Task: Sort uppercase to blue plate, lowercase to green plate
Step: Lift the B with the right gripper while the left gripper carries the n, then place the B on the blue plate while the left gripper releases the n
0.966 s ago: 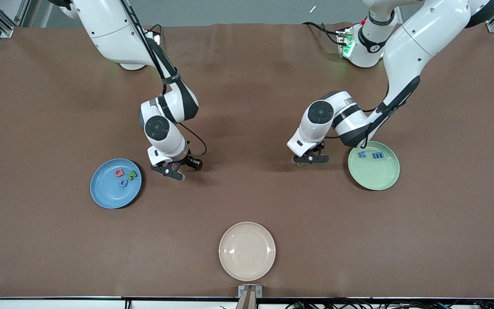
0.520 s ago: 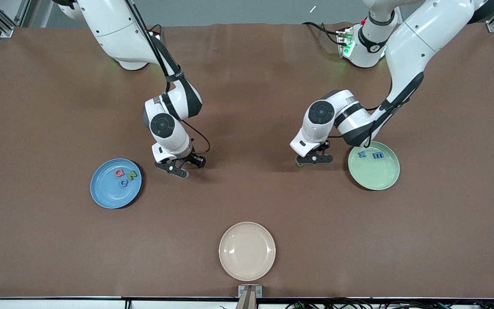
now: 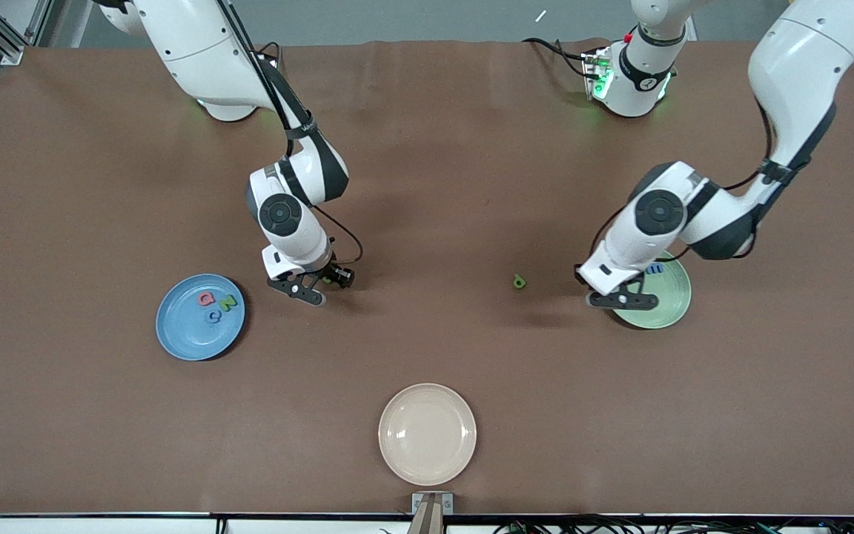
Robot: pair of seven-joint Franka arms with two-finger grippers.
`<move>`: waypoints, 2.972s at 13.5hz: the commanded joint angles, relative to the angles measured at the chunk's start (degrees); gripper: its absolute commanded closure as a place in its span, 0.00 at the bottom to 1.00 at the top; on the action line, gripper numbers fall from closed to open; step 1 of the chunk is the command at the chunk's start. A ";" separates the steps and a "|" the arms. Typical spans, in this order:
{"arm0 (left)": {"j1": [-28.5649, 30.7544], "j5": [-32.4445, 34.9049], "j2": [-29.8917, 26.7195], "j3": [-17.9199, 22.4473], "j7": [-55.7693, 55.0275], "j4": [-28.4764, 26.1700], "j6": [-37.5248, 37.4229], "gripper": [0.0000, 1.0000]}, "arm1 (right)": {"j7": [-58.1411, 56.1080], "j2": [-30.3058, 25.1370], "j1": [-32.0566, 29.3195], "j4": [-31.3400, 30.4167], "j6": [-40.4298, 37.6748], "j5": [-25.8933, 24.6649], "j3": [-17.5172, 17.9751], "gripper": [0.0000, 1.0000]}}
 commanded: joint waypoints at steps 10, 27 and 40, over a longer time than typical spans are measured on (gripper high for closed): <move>13.99 8.96 3.40 -0.09 13.05 -2.41 1.02 0.89 | -0.35 -3.88 -1.31 0.61 -5.66 -0.08 -0.99 1.00; 13.55 11.17 4.99 -3.24 8.31 -0.65 0.24 0.00 | -34.81 4.90 -23.74 12.66 -11.58 -0.09 -0.99 0.98; -21.76 -1.66 7.01 5.87 -52.74 14.29 -3.02 0.00 | -34.81 3.32 -24.61 31.46 -40.83 -0.61 -1.08 0.00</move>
